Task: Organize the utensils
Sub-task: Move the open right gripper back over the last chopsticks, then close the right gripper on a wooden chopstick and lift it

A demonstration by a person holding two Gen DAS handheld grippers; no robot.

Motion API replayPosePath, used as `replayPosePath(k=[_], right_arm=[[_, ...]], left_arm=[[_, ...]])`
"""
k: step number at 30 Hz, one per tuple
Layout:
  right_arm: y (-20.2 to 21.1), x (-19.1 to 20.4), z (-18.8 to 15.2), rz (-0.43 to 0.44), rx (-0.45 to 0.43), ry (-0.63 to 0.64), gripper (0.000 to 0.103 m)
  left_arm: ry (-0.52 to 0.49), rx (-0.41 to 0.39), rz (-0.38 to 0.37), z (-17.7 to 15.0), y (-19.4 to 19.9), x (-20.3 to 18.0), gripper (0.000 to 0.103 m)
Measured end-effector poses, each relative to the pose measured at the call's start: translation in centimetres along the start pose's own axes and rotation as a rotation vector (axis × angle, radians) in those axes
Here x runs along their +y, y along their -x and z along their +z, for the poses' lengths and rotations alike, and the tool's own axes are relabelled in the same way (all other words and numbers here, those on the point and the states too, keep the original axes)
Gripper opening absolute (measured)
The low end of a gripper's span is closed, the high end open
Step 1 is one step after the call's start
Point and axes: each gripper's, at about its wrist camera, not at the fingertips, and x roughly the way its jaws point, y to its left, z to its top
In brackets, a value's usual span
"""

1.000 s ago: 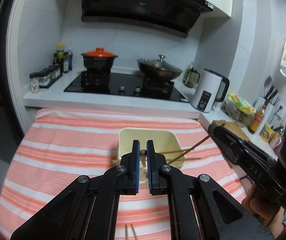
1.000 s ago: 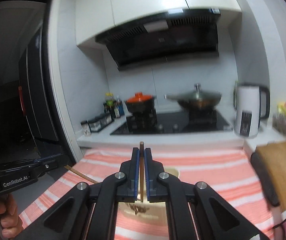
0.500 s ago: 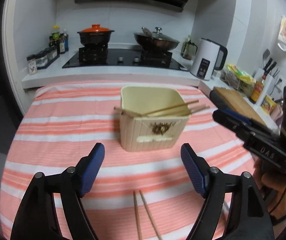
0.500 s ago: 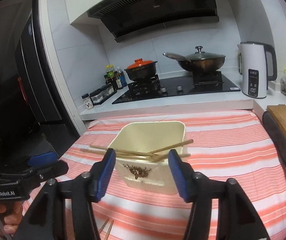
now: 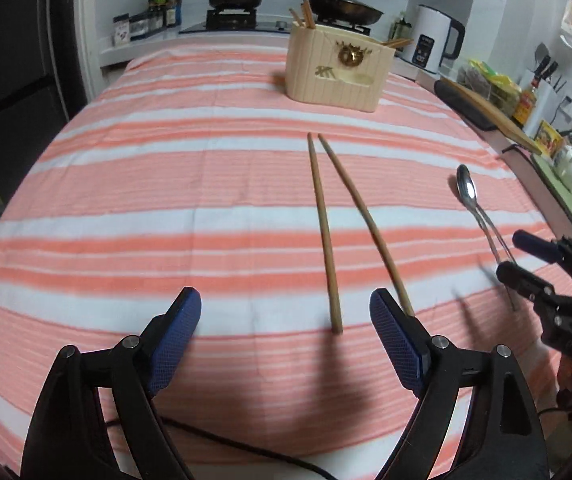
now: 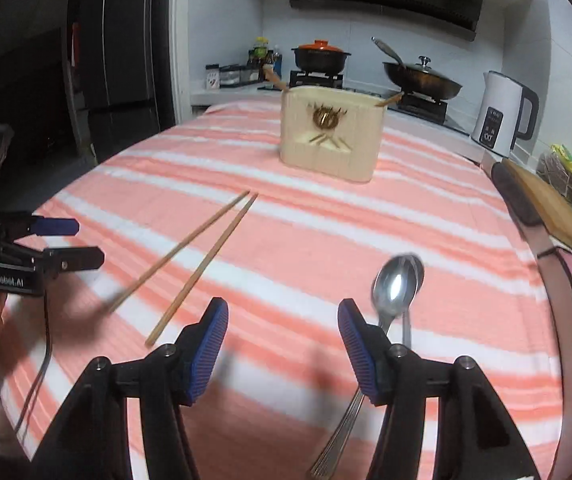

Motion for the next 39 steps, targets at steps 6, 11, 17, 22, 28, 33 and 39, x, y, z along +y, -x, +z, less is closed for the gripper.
replayPosePath(k=[6,11,17,22,28,33,39], right_arm=[[0.6,2.3,-3.4,-0.005,0.035,0.039,0.058],[0.3,4.0,-3.6,0.061,0.046,0.038,0.058],[-1.3,5.4,-1.8,0.161,0.070,0.008,0.056],[-3.7,5.3,0.1,0.203,0.115,-0.034,0.037],[-5.1,5.9,1.3,0.227,0.135,-0.035,0.032],[-6.0,7.4,1.3,0.190,0.150,0.028,0.032],[-6.2,7.7,0.8,0.063,0.147,0.078,0.009]], left_arm=[[-0.032,0.004,0.005,-2.0,0.6,-0.6,0.087],[-0.053,-0.001,0.010,-2.5,0.4,-0.9,0.087],[-0.108,0.006,0.019,-2.3,-0.8,-1.9,0.074],[-0.179,0.011,0.042,-1.8,-2.1,-3.0,0.050],[-0.226,0.010,0.029,-1.8,-2.8,-3.4,0.005],[-0.128,0.000,0.044,-1.9,-2.5,-2.0,0.003],[-0.027,-0.013,0.098,-2.3,-2.1,-1.3,0.004]])
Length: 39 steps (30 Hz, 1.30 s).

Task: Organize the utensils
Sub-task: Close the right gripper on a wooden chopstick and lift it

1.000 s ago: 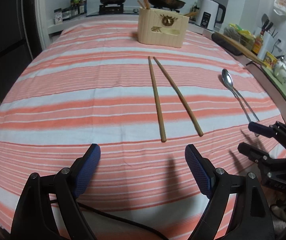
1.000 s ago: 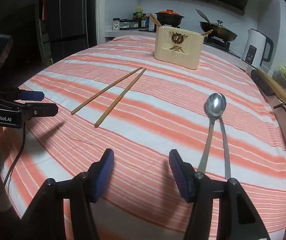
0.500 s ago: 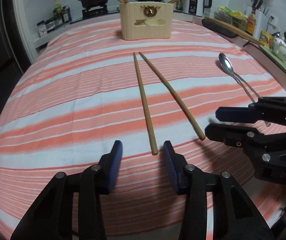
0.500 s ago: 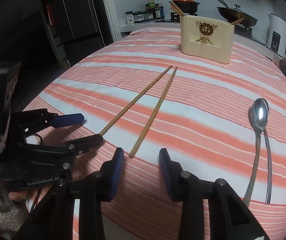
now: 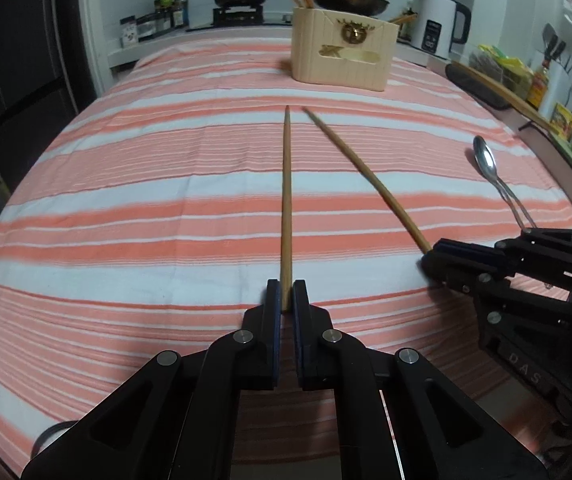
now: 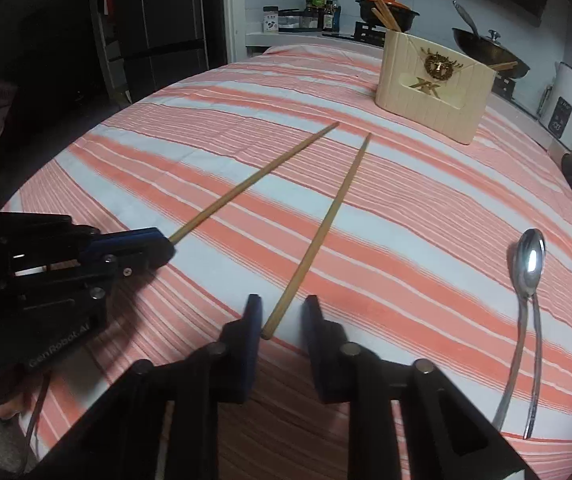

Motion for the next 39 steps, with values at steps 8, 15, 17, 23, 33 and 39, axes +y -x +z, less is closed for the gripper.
replayPosePath(k=[8,15,17,23,33,39], right_arm=[[1.4,-4.8,-1.8,-0.126,-0.001,-0.088,0.006],[2.8,-8.9,-3.5,-0.057,-0.023,-0.149,0.010],[2.9,-9.0,-3.5,-0.023,-0.030,-0.132,0.032],[2.7,-8.4,-4.3,0.000,-0.011,-0.065,0.040],[3.1,-8.9,-5.0,0.016,-0.013,-0.057,0.039],[3.1,-8.7,-5.0,0.010,-0.014,-0.053,0.039]], left_arm=[[0.011,0.006,0.003,0.1,-0.1,0.0,0.005],[0.008,-0.002,0.000,0.5,-0.2,-0.2,0.074],[0.011,-0.001,0.013,0.4,-0.2,-0.1,0.076],[-0.022,0.041,0.044,0.0,-0.9,-0.2,0.086],[-0.042,0.094,0.024,-0.3,-1.1,1.1,0.102],[-0.053,0.106,0.011,-0.6,-0.7,1.5,0.102]])
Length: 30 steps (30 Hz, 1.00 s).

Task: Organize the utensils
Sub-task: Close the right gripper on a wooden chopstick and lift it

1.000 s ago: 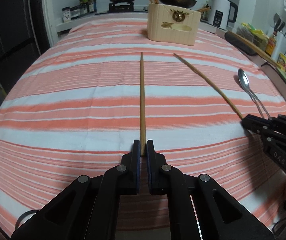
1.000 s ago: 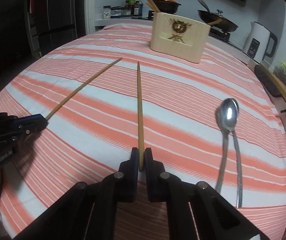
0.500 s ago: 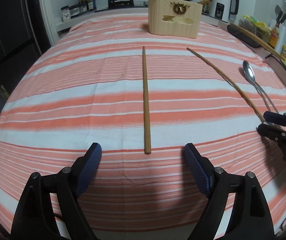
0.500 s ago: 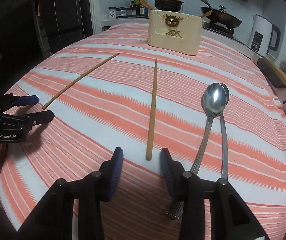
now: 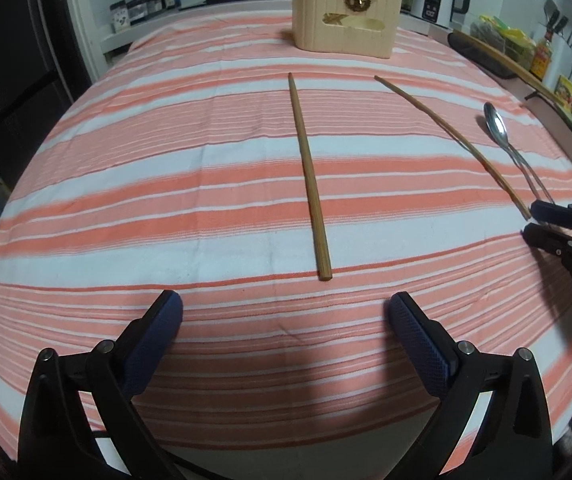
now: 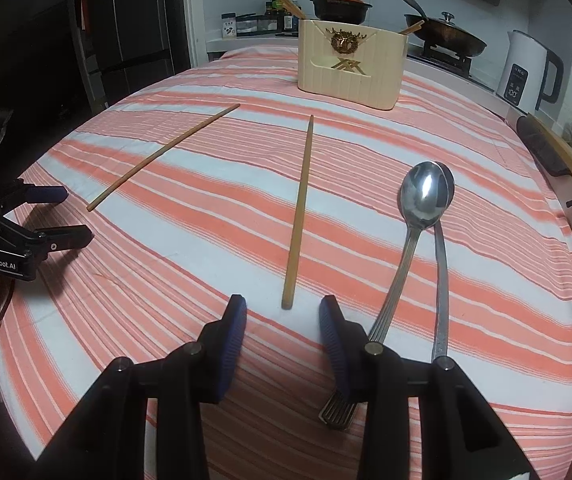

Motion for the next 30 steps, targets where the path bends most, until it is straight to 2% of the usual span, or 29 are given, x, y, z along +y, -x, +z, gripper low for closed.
replayPosePath(k=[4,6,13,16,17,18,19,23,30], right_arm=[[0.1,-0.1,0.0,0.004,-0.002,-0.004,0.039],[0.1,-0.2,-0.1,0.006,-0.003,-0.006,0.039],[0.0,-0.2,0.1,-0.007,0.001,-0.003,0.039],[-0.2,0.0,0.4,-0.019,0.002,-0.008,0.036],[-0.3,0.1,0.5,-0.024,0.001,-0.009,0.031],[-0.4,0.1,0.7,-0.028,0.000,-0.011,0.016],[-0.4,0.1,0.8,-0.031,0.001,-0.016,0.007],[0.7,0.1,1.4,-0.057,-0.044,-0.026,0.006],[6.8,1.1,4.6,-0.079,-0.189,0.015,0.006]], left_arm=[[0.005,-0.014,0.001,-0.2,0.3,0.1,0.099],[0.011,-0.026,-0.002,0.0,0.4,0.0,0.088],[-0.012,-0.044,-0.012,0.9,0.2,-1.0,0.067],[-0.032,-0.063,-0.021,0.8,0.3,-1.6,0.044],[-0.039,-0.072,-0.025,0.8,0.4,-1.8,0.023],[-0.045,-0.076,-0.029,0.8,0.5,-2.0,0.005],[-0.045,-0.076,-0.036,0.8,0.5,-2.1,0.004],[-0.052,-0.116,-0.033,1.4,2.1,-2.0,0.004],[-0.055,-0.243,-0.056,3.8,8.0,-1.4,0.004]])
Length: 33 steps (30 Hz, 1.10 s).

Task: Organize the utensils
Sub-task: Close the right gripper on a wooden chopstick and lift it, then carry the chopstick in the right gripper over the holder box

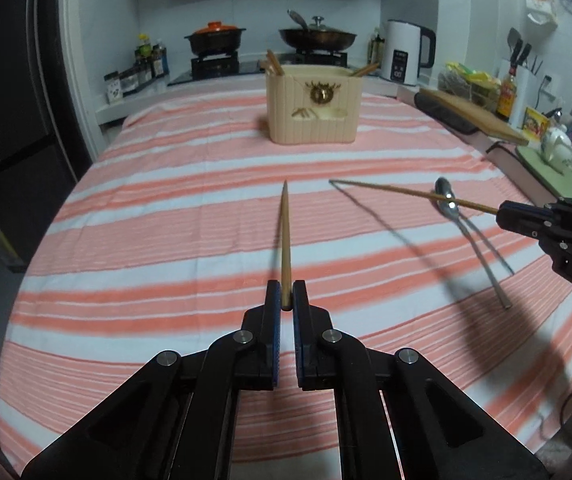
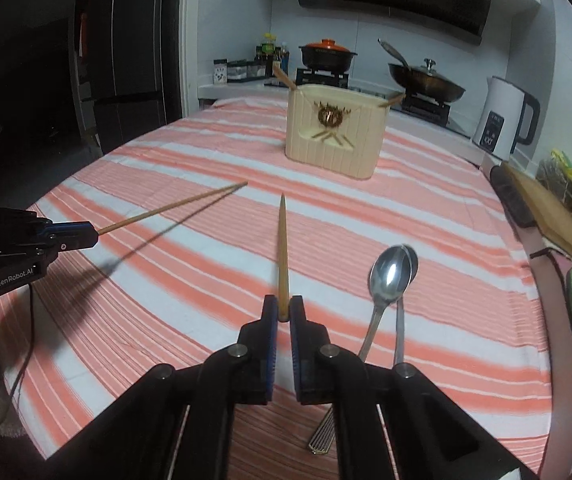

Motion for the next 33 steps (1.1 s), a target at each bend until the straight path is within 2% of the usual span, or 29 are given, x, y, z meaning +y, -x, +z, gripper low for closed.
replayPosePath(k=[6,13,17,27,33], right_arm=[[4.4,0.1,3.7,0.005,-0.135,0.003,0.006],[7.8,-0.1,6.0,0.029,-0.222,-0.030,0.006],[8.8,-0.2,6.6,0.038,-0.240,-0.046,0.006],[9.9,-0.9,7.0,0.087,-0.213,-0.086,0.006],[10.2,-0.9,7.3,0.079,-0.207,-0.085,0.006]], left_arm=[[-0.005,-0.130,-0.022,3.5,4.8,0.0,0.003],[0.016,-0.223,-0.071,6.2,8.1,0.1,0.003],[0.036,-0.234,-0.095,6.7,8.4,0.1,0.003],[0.060,-0.229,-0.133,7.6,8.5,-0.1,0.003],[0.064,-0.228,-0.147,8.5,8.4,-0.3,0.003]])
